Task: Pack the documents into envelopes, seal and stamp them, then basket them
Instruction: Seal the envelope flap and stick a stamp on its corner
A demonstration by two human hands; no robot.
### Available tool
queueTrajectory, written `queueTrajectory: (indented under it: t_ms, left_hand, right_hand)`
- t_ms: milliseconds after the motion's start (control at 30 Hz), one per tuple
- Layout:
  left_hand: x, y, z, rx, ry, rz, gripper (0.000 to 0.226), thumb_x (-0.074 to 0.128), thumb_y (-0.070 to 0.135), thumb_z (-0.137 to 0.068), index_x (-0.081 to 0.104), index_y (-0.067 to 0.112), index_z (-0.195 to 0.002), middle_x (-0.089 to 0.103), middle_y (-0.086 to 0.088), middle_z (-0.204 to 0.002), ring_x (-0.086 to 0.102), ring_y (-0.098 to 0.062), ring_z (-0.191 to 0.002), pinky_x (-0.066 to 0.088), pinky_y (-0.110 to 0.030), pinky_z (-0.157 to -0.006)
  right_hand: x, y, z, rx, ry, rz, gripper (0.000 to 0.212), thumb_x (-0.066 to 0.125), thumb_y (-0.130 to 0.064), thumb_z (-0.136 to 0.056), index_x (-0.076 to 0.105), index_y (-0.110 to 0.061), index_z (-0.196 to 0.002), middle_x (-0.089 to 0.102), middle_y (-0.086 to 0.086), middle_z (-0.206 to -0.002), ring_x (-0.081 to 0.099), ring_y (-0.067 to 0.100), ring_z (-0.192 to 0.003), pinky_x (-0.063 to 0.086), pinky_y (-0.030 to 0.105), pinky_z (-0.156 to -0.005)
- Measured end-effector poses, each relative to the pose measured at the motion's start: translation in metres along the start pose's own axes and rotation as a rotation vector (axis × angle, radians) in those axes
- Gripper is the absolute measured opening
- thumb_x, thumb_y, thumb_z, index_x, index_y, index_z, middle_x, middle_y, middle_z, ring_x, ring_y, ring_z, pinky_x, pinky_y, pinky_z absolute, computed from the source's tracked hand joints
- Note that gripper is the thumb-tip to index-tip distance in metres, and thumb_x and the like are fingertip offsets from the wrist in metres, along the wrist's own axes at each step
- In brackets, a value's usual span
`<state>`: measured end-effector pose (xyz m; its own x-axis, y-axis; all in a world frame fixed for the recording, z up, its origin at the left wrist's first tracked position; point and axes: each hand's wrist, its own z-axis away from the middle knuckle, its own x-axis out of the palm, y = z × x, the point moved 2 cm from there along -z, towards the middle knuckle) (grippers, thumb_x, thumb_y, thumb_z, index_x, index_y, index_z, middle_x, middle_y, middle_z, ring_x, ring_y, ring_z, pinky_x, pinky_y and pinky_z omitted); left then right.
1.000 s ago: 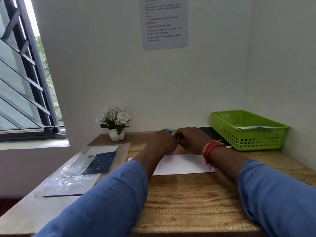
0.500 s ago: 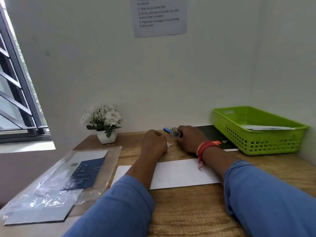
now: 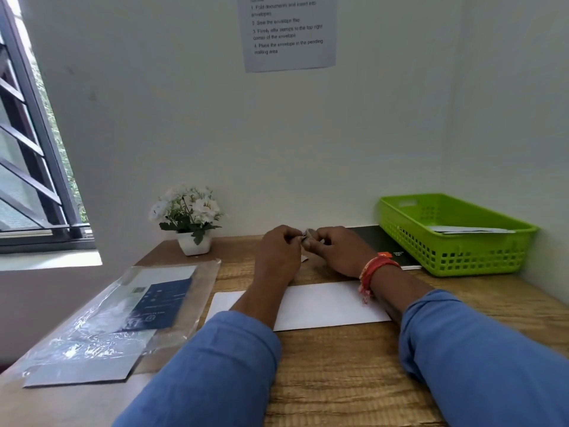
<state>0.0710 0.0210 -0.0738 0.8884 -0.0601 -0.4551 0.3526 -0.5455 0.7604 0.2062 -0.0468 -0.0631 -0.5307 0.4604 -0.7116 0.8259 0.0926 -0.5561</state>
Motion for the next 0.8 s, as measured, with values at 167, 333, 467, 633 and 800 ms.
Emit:
queueTrajectory:
  t_ms: [167, 333, 467, 633, 800]
  left_hand:
    - [0.004, -0.001, -0.002, 0.004, 0.017, 0.076, 0.01, 0.06, 0.022, -0.097, 0.069, 0.027, -0.099, 0.072, 0.01, -0.091, 0.071, -0.013, -0.081, 0.06, -0.039, -0.08]
    - [0.004, -0.003, -0.003, -0.132, 0.076, 0.268, 0.013, 0.056, 0.02, -0.096, 0.063, 0.03, -0.09, 0.073, 0.005, -0.089, 0.073, -0.02, -0.08, 0.062, -0.049, -0.075]
    - [0.004, -0.006, -0.004, -0.154, 0.075, 0.293, 0.014, 0.057, 0.02, -0.098, 0.063, 0.03, -0.09, 0.074, 0.004, -0.09, 0.073, -0.021, -0.081, 0.062, -0.048, -0.075]
    - [0.006, -0.002, -0.001, -0.106, 0.043, 0.266, 0.016, 0.056, 0.017, -0.099, 0.064, 0.029, -0.092, 0.075, 0.005, -0.085, 0.073, -0.02, -0.075, 0.063, -0.043, -0.071]
    - [0.004, 0.002, -0.001, 0.002, 0.041, 0.148, 0.017, 0.059, 0.021, -0.099, 0.061, 0.035, -0.089, 0.072, 0.01, -0.092, 0.072, -0.015, -0.077, 0.062, -0.043, -0.078]
  right_hand:
    - [-0.002, 0.007, -0.002, 0.031, 0.032, -0.112, 0.028, 0.063, -0.04, -0.095, 0.07, -0.018, -0.078, 0.058, -0.003, -0.066, 0.049, 0.01, -0.062, 0.039, 0.03, -0.063]
    - [-0.002, 0.012, -0.004, 0.078, 0.044, -0.206, 0.027, 0.065, -0.037, -0.094, 0.072, -0.014, -0.082, 0.056, -0.005, -0.064, 0.045, 0.008, -0.059, 0.037, 0.028, -0.061]
    - [0.001, 0.014, -0.006, 0.042, 0.002, 0.188, 0.023, 0.058, -0.038, -0.096, 0.07, -0.024, -0.082, 0.067, -0.004, -0.086, 0.06, 0.014, -0.081, 0.044, 0.028, -0.069]
    - [0.009, 0.014, -0.012, 0.096, 0.008, 0.592, 0.031, 0.056, -0.049, -0.092, 0.073, -0.028, -0.109, 0.064, 0.007, -0.114, 0.058, 0.029, -0.109, 0.048, 0.035, -0.087]
    - [-0.013, 0.011, -0.013, 0.229, 0.272, -0.113, 0.033, 0.054, -0.044, -0.097, 0.074, -0.017, -0.093, 0.074, 0.003, -0.091, 0.067, 0.021, -0.085, 0.052, 0.035, -0.077]
